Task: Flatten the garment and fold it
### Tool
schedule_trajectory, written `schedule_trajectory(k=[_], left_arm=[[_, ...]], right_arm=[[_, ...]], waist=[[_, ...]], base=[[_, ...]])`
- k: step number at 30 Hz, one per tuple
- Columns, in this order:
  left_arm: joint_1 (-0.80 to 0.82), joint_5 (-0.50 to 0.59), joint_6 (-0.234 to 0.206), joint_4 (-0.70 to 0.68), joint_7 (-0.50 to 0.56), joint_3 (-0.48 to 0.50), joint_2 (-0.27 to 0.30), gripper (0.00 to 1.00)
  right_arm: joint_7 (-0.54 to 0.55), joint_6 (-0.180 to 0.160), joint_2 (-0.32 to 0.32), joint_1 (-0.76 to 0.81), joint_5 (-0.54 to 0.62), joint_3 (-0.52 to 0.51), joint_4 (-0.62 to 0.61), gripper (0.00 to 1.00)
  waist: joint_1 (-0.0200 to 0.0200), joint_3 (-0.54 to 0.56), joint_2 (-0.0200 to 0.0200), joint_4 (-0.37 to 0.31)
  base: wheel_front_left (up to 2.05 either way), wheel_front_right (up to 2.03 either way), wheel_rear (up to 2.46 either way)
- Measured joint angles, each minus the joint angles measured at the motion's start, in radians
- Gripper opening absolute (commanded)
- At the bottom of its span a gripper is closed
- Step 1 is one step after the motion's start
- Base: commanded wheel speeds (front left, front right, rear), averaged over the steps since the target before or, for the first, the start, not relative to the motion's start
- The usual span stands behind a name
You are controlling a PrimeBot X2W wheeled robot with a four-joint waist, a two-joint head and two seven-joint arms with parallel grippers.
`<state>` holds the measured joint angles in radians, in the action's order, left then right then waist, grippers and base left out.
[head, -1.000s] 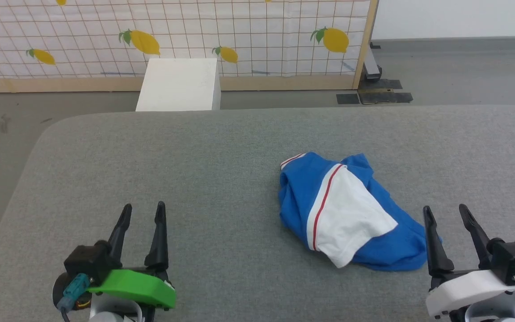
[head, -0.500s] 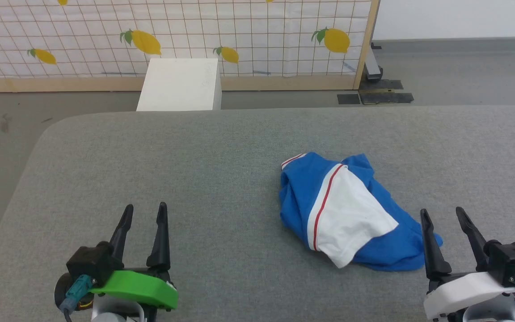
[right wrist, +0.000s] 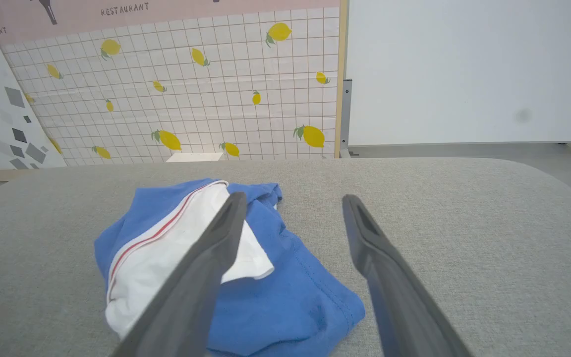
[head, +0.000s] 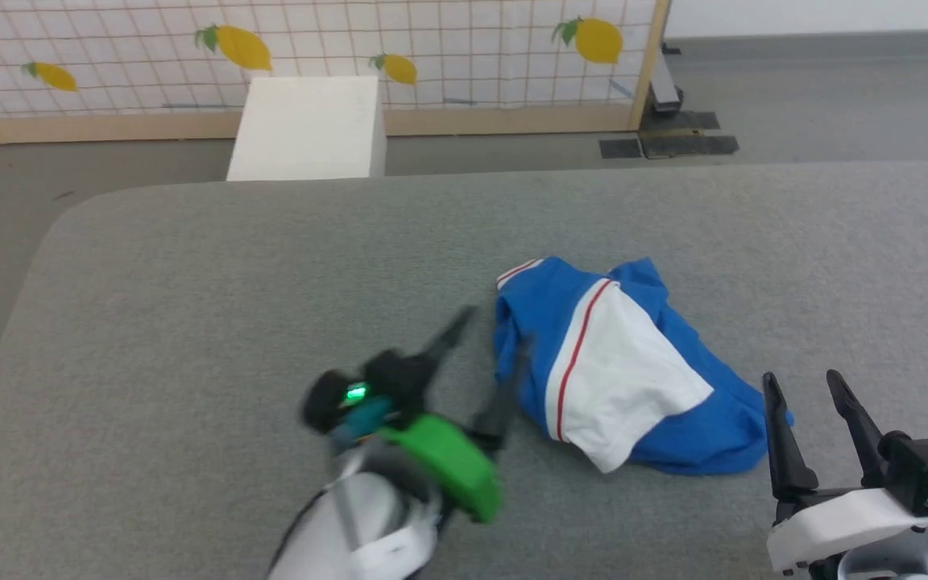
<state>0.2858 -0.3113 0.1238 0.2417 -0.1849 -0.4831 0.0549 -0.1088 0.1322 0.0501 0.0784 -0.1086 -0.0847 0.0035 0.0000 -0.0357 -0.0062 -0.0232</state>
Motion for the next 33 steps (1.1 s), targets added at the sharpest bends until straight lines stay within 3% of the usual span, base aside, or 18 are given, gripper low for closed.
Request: schedule_trajectory(k=[7,12,15,23,24,25,26,27,33], left_arm=[[0.147,-0.110,0.003,0.124,0.153,-0.270,-0.004,1.00],[0.196,-0.171,0.003,0.223,0.335,-0.384,0.000,1.00],[0.213,-0.173,0.002,0.264,0.406,-0.407,0.019,1.00],[0.259,-0.108,-0.061,0.315,0.448,-0.430,0.052,1.00],[0.259,-0.108,-0.063,0.324,0.457,-0.433,0.052,0.93],[0.259,-0.109,-0.063,0.330,0.461,-0.434,0.052,0.49],[0.259,-0.111,-0.063,0.334,0.464,-0.434,0.052,0.13],[0.259,-0.111,-0.065,0.334,0.460,-0.433,0.052,0.00],[0.259,-0.154,-0.073,0.319,0.393,-0.395,0.045,0.00]], right_arm=[[-0.016,0.000,0.000,-0.021,-0.016,0.008,0.019,1.00],[-0.029,0.000,0.000,-0.027,-0.022,0.005,0.030,1.00],[-0.038,0.000,0.000,-0.028,-0.024,0.004,0.040,1.00],[-0.046,0.000,0.000,-0.036,-0.030,0.008,0.053,1.00],[-0.046,0.000,0.000,-0.037,-0.031,0.010,0.054,1.00],[-0.046,0.000,0.000,-0.037,-0.032,0.011,0.055,1.00],[-0.047,0.000,0.000,-0.037,-0.032,0.013,0.055,1.00],[-0.047,0.000,0.000,-0.037,-0.032,0.015,0.056,1.00],[-0.047,0.000,0.000,-0.037,-0.033,0.018,0.059,1.00]], waist=[[0.0000,-0.025,0.0000,-0.057],[0.0000,-0.044,0.0000,-0.107],[0.0000,-0.055,0.0000,-0.135],[0.0000,-0.074,0.0000,-0.181],[0.0000,-0.074,0.0000,-0.183],[0.0000,-0.073,0.0000,-0.184],[0.0000,-0.071,0.0000,-0.185],[0.0000,-0.070,0.0000,-0.186],[0.0000,-0.059,0.0000,-0.183]], base=[[0.00,0.00,0.00],[0.00,0.00,0.00],[0.00,0.00,0.00],[0.00,0.00,0.00],[0.00,0.00,0.00],[0.00,0.00,0.00],[0.00,0.00,0.00],[0.00,0.00,0.00],[0.00,0.00,0.00]])
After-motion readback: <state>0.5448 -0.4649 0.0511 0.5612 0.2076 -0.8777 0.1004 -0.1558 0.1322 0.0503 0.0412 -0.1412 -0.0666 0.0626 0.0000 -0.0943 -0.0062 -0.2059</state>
